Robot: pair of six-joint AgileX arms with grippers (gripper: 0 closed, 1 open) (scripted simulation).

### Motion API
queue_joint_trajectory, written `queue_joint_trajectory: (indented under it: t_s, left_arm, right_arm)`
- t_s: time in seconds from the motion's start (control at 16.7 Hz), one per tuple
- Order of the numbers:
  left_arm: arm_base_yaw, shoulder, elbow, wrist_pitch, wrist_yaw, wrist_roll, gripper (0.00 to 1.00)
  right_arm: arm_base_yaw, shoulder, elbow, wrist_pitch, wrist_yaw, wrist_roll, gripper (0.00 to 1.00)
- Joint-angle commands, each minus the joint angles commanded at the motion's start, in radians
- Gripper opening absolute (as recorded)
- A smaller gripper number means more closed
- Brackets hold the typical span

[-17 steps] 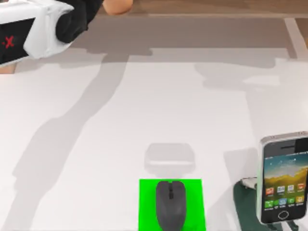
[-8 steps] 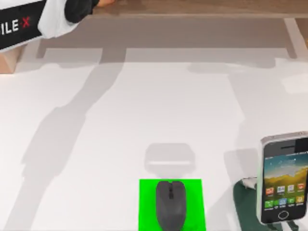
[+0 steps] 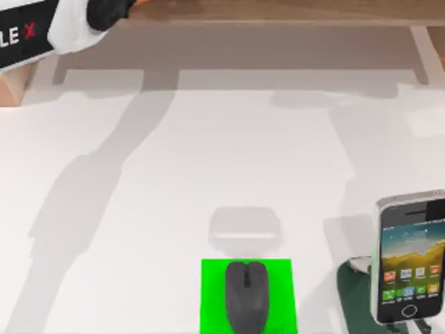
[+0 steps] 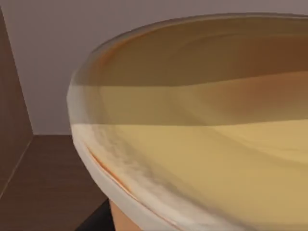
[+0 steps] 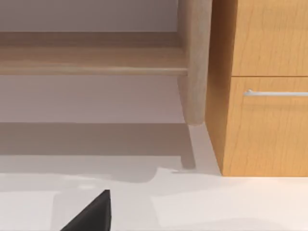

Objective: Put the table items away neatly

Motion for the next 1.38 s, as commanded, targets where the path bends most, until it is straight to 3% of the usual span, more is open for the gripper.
queue_joint_trajectory:
  t_s: [0.24,0.42,0.6,0.9,1.2,1.38]
  left_arm:
    - [0.054,-0.039,-0.032,0.011,-0.147,0.077,0.0]
    - [0.073,-0.037,-0.035,0.017,-0.194,0.099,0.0]
    - [0.051,-0.019,-0.02,0.016,-0.159,0.068,0.0]
    - [-0.004,0.018,0.012,-0.003,0.016,-0.015,0.0]
    - [-0.008,0.031,0.017,-0.007,0.034,-0.026,0.0]
    - [-0.008,0.031,0.017,-0.007,0.034,-0.026,0.23]
  right_arm:
    - [0.0,0.0,0.0,0.0,0.0,0.0,1.0]
    - [0.0,0.0,0.0,0.0,0.0,0.0,1.0]
    - [0.0,0.0,0.0,0.0,0.0,0.0,1.0]
    - [0.0,0.0,0.0,0.0,0.0,0.0,1.0]
    - [0.0,0.0,0.0,0.0,0.0,0.0,1.0]
    - [0.0,0.0,0.0,0.0,0.0,0.0,1.0]
